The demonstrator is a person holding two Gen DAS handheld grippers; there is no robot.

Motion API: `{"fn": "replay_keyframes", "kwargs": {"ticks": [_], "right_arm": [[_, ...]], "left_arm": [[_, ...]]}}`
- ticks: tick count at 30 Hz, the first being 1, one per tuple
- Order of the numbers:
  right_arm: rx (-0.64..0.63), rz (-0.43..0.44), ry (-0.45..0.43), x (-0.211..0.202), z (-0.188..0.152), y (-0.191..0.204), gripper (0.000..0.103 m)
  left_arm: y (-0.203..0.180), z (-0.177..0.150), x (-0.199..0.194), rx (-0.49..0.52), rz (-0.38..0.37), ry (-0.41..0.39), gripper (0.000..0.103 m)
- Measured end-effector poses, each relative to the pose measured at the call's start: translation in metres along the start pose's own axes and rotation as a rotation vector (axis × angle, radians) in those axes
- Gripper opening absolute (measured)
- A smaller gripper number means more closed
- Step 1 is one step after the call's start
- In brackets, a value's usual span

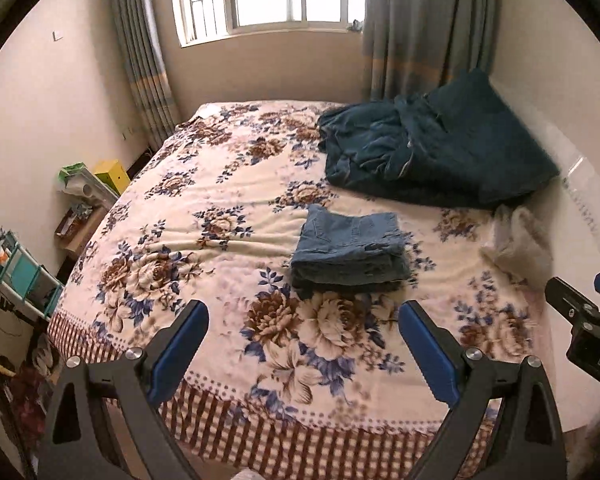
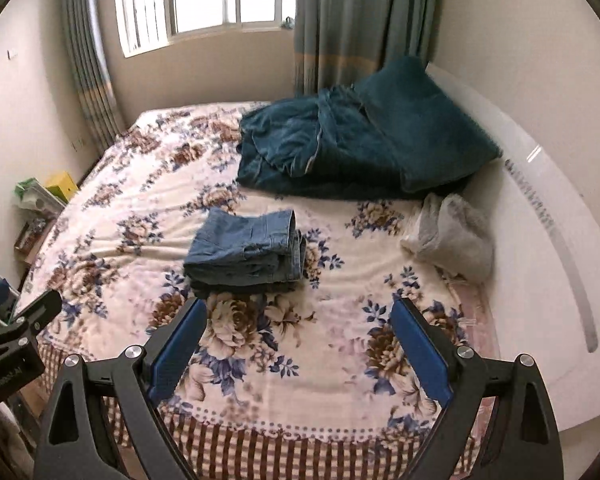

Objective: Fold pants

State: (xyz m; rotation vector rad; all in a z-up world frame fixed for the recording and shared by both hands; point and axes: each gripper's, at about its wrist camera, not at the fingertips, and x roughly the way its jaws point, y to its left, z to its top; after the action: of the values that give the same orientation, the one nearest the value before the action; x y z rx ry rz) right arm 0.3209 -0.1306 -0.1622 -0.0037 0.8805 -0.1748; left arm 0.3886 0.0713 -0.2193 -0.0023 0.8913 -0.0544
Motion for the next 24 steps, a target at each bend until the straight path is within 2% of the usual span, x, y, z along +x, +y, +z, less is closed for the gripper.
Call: {"fn": "replay_keyframes", "kwargs": {"ticks": [6, 13, 17, 21, 22, 24], "right_arm": [[0.013, 0.030, -0.066, -0.099, -0.012, 0.007, 0.095], [0.016, 0.061, -0.104, -0.171, -0.026, 0.015, 0.095], [0.015, 0.079, -0.113, -0.195, -0.030, 0.017, 0.095], [0.024, 0.093, -0.108, -0.206, -0.032, 0.016, 0.095], [0.028, 0.092, -0.115, -0.208, -0.032, 0.016, 0.097], [0.021, 0.078, -0.120, -0.202, -0.029, 0.015, 0.100]], "left_arm": [[0.011, -0.008, -0.072, 0.030, 0.000, -0.071, 0.097], [0.022, -0.016, -0.126, 0.047, -0.007, -0.125, 0.097], [0.027, -0.020, -0.146, 0.037, -0.006, -0.153, 0.097], [0.030, -0.021, -0.151, 0.027, -0.001, -0.169, 0.097], [0.031, -0.020, -0.149, 0.024, -0.004, -0.169, 0.101], [0.032, -0.019, -0.145, 0.019, -0.011, -0.168, 0.103]]}}
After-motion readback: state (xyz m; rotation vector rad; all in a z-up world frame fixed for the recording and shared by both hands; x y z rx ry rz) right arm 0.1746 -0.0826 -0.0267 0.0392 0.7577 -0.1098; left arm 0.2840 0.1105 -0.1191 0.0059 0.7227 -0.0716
